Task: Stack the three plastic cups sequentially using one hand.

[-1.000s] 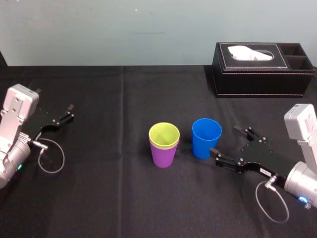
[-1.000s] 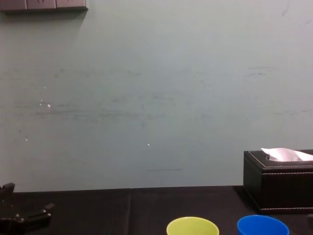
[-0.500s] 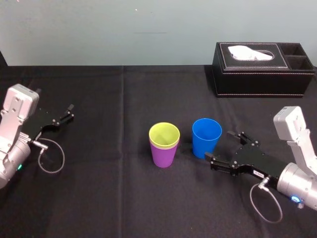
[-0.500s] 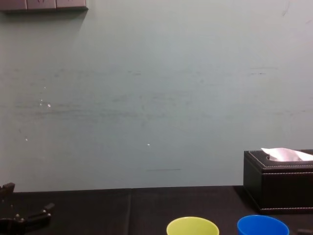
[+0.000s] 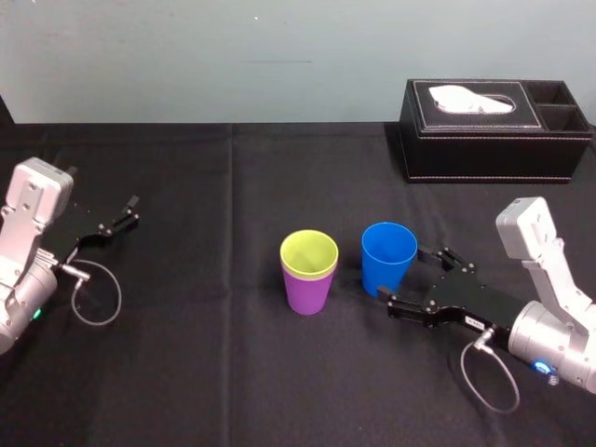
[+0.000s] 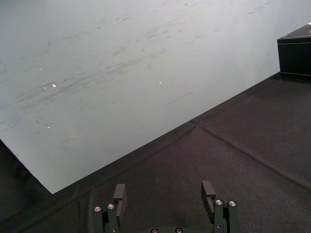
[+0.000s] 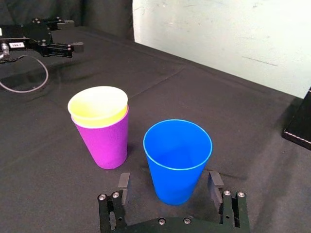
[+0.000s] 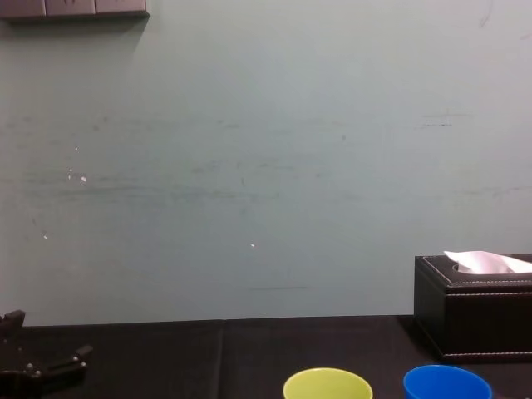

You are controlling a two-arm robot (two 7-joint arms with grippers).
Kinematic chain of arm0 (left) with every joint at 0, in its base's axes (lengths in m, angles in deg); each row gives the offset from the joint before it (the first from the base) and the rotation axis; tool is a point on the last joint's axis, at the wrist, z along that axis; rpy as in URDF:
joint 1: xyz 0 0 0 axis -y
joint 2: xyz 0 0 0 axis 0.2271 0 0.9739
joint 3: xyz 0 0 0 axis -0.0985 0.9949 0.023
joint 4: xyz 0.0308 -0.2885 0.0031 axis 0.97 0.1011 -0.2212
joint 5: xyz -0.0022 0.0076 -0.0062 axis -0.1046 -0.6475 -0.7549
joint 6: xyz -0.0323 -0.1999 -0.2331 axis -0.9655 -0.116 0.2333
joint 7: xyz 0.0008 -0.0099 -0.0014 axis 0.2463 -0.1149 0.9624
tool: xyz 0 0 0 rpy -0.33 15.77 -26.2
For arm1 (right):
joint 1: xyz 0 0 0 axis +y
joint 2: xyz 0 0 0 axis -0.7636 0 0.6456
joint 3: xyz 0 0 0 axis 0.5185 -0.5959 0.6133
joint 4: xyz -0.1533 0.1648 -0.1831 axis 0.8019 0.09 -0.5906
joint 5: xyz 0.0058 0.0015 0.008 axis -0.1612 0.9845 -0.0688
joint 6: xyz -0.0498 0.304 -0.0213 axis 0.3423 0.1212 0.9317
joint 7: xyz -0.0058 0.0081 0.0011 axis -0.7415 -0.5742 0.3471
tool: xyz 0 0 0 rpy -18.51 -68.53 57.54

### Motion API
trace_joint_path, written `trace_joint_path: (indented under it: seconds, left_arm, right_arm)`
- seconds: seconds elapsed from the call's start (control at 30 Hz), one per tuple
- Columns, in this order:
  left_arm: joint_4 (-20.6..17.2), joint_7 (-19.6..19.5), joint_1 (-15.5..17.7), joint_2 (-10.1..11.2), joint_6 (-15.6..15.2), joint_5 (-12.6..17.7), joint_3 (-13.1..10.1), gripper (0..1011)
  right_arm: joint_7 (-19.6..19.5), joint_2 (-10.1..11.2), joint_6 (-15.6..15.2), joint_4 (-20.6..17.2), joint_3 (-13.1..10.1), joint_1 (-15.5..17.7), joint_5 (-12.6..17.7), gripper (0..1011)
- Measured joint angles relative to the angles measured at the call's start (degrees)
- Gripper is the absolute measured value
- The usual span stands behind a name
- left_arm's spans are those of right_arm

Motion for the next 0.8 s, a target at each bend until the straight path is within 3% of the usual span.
trace_joint_path:
  seconds: [0.8]
  left_arm:
    - [0.0,0.0,0.0,0.0,0.0,0.0,0.0,1012]
  right_arm:
    - [0.87,-2.69,-0.22,5.66,2.93,-5.5,-1.52,1003]
